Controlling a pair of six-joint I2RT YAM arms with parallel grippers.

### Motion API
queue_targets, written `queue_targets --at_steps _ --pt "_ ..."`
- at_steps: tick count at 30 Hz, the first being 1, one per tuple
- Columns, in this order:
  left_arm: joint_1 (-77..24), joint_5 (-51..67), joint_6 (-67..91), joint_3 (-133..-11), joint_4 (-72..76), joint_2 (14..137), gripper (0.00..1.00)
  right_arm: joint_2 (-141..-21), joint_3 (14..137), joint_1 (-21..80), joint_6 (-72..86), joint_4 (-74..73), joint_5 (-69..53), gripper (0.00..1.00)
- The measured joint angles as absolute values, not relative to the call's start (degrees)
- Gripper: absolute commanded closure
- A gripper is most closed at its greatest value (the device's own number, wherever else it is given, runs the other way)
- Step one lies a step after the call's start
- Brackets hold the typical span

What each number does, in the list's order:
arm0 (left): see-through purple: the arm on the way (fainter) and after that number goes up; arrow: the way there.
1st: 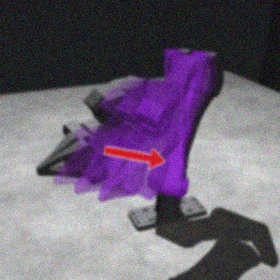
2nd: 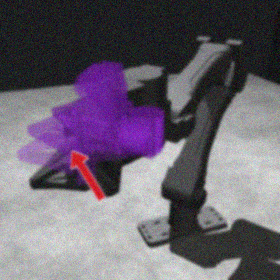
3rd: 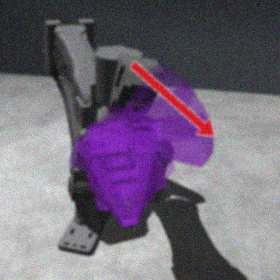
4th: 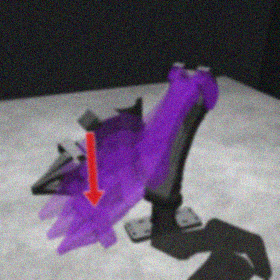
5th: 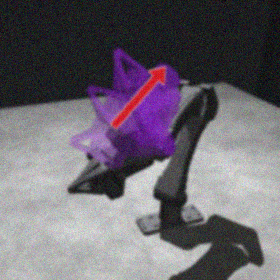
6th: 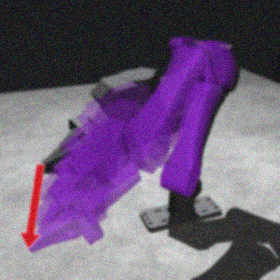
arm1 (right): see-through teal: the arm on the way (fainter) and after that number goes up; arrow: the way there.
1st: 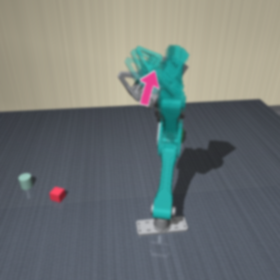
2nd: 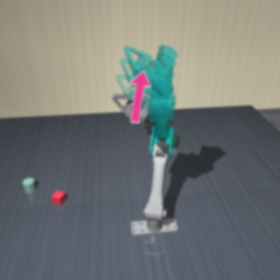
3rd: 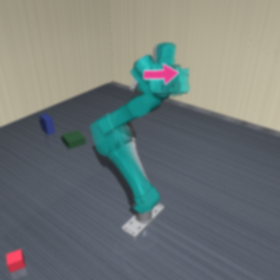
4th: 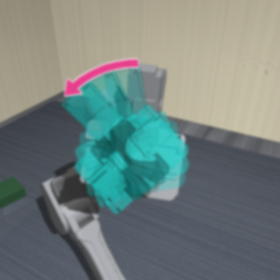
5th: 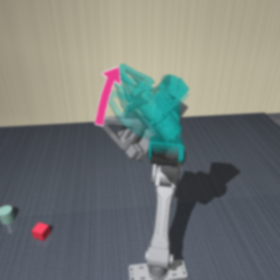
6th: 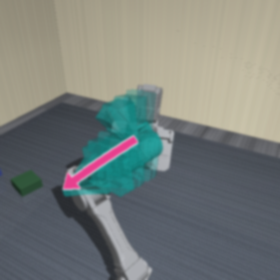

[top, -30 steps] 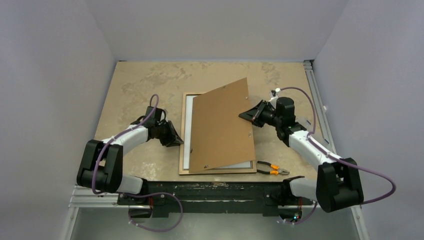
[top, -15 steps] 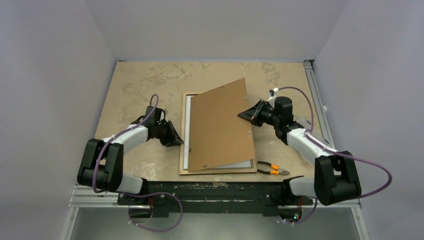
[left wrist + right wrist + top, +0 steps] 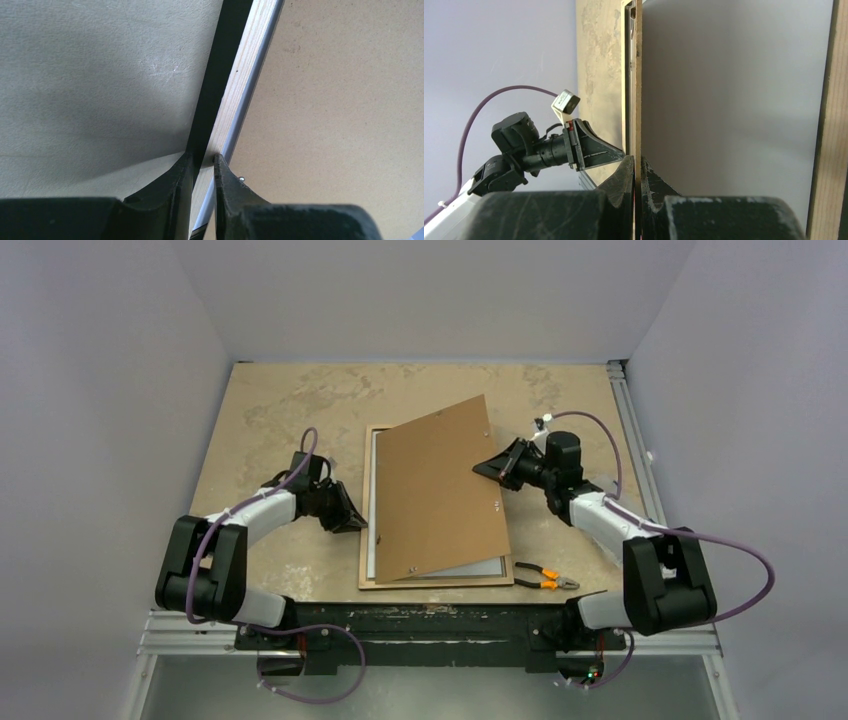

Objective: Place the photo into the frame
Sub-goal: Place the photo frame item in the photo frame.

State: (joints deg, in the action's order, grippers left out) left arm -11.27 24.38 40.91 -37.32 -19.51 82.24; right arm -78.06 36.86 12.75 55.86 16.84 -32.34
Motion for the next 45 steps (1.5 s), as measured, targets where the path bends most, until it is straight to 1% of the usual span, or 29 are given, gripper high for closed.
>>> queue_targets --at_steps 15,25,45 --pt "-11.27 24.49 40.86 -37.63 -19.84 82.52 0.86 -79.31 36.82 13.39 55.90 21.17 -31.99 1.00" --pt "-11.27 24.84 40.86 -37.80 -19.73 82.89 0.88 -75.31 32.60 13.54 56.73 22.85 -27.77 1.00" --pt "-11.11 25.47 40.75 -38.26 -19.92 83.61 0.92 -77.43 26.96 13.61 58.28 35.73 -26.57 1.00"
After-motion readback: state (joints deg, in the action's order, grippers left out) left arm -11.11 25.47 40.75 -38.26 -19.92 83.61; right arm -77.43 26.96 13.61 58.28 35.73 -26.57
